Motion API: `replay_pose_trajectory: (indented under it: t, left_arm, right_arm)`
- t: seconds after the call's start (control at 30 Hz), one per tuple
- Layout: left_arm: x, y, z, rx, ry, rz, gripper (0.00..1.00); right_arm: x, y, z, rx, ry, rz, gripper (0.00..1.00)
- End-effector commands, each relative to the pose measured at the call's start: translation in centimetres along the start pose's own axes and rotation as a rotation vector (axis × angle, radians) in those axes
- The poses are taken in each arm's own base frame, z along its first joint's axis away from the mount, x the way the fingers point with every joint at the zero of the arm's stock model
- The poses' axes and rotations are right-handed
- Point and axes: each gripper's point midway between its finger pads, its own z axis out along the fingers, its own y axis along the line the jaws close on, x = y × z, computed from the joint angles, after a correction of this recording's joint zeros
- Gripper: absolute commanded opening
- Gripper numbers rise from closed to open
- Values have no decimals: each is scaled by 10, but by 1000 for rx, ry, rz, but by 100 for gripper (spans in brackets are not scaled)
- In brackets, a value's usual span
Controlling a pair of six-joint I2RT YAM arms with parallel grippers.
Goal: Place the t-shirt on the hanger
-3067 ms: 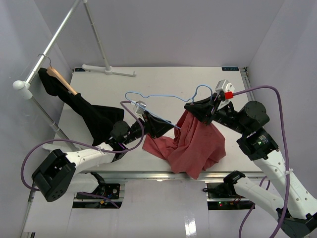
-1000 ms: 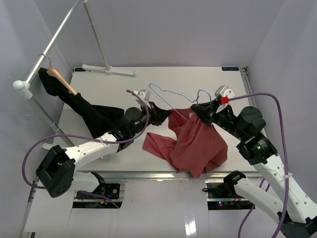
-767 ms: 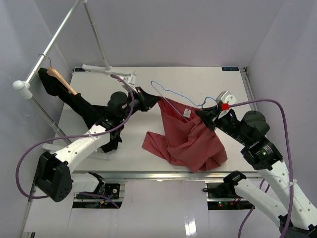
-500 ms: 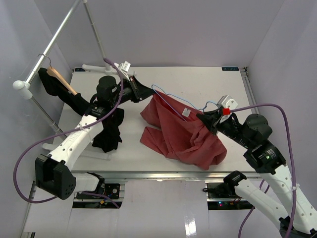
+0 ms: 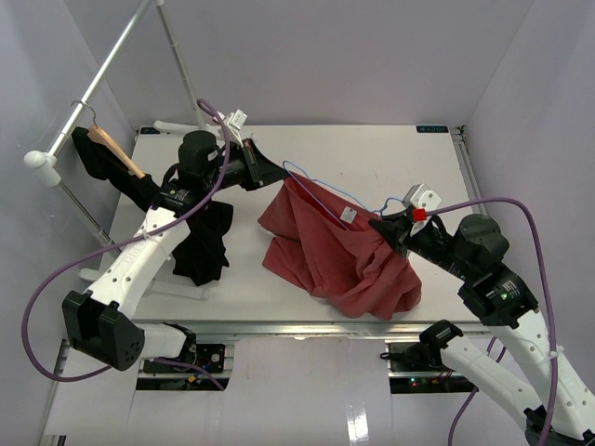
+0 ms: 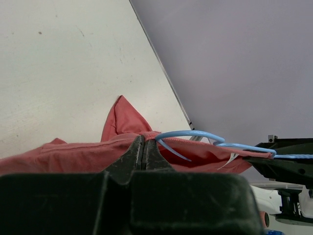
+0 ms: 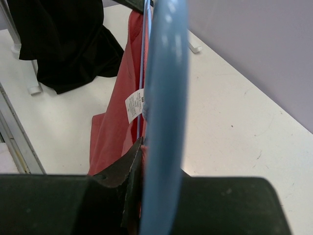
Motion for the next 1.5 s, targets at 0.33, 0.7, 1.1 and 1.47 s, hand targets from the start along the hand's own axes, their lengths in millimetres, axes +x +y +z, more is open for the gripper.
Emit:
replay_pose_trajectory:
  t: [0.33,0.7,1.1,1.47]
  left_arm:
    - [-128,65,-46,-402,-349,96,0]
    - [-150,67,-56,-461,-374,174,0]
    - [-75,31,-43,-130,-175,188,16]
    - [-23,19,-46,32,-43,229,44]
  right_arm:
    - [16,-8,-29,81,111,-9,8]
    - [20,-1,-32,45,139,-9,8]
    - [-15,-6,-2,-8,89,16,8]
    - [-41,-14,2,27,9,29,8]
